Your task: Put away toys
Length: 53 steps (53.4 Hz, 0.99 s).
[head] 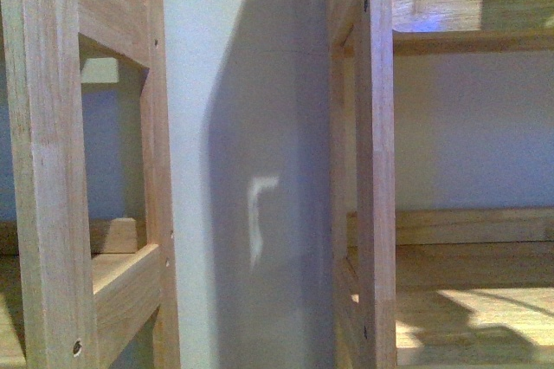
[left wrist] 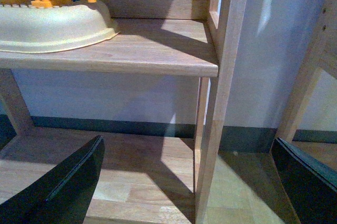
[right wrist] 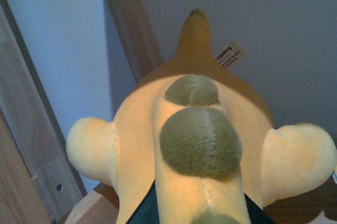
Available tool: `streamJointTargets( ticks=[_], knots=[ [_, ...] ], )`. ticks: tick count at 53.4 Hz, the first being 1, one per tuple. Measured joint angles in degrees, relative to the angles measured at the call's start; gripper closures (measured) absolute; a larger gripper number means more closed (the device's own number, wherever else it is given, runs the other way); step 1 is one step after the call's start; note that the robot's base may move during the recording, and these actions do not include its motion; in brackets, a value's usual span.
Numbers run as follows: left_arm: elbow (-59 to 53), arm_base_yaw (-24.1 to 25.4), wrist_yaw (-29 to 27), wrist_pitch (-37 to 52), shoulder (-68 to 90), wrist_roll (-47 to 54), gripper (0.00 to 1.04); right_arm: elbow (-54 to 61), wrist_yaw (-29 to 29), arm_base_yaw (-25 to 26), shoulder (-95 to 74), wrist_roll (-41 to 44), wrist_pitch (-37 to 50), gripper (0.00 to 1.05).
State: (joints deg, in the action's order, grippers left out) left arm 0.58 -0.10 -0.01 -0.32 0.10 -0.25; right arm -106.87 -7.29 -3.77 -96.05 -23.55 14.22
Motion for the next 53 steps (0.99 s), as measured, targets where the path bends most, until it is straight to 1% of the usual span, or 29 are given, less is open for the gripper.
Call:
streamJointTargets(
  ticks=[7, 8, 11, 12, 17, 25, 27, 29, 34, 44, 50, 53],
  knots=[
    [0.0, 0.0, 0.0, 0.0, 0.0, 0.0, 0.06, 1.0, -0.1, 0.7, 0.4, -0.1, 0.0, 0.75],
    [0.0, 0.0, 0.0, 0.0, 0.0, 0.0, 0.06, 1.3, -0.1, 0.9, 0.6, -0.1, 0.0, 0.70],
    [0.0, 0.0, 0.0, 0.0, 0.0, 0.0, 0.06, 1.7, 0.0, 1.1, 0.9, -0.1, 0.0, 0.59],
    [0.0, 0.0, 0.0, 0.0, 0.0, 0.0, 0.06, 1.7, 0.1, 1.1, 1.0, -0.1, 0.0, 0.54],
    [0.0, 0.0, 0.0, 0.0, 0.0, 0.0, 0.06, 1.9, 0.4, 1.1, 1.6, 0.4, -0.2, 0.36],
    [0.0, 0.0, 0.0, 0.0, 0.0, 0.0, 0.06, 2.0, 1.3, 1.0, 2.2, 1.8, -0.7, 0.16],
    [0.0, 0.0, 0.0, 0.0, 0.0, 0.0, 0.06, 2.0, 1.6, 0.9, 2.4, 2.4, -0.9, 0.09],
    [0.0, 0.0, 0.0, 0.0, 0.0, 0.0, 0.06, 2.0, 1.8, 0.8, 2.6, 2.9, -1.1, 0.05],
    [0.0, 0.0, 0.0, 0.0, 0.0, 0.0, 0.06, 1.7, 2.7, 0.2, 3.2, 4.7, -1.2, 0.07],
    [0.0, 0.0, 0.0, 0.0, 0.0, 0.0, 0.06, 1.5, 5.0, -1.0, 5.6, 8.8, -0.2, 0.07],
    [0.0, 0.0, 0.0, 0.0, 0.0, 0.0, 0.06, 2.7, 7.6, -1.2, 8.2, 10.6, 1.4, 0.07],
    [0.0, 0.0, 0.0, 0.0, 0.0, 0.0, 0.06, 4.6, 9.8, -1.4, 10.4, 12.3, 2.8, 0.07]
  ],
)
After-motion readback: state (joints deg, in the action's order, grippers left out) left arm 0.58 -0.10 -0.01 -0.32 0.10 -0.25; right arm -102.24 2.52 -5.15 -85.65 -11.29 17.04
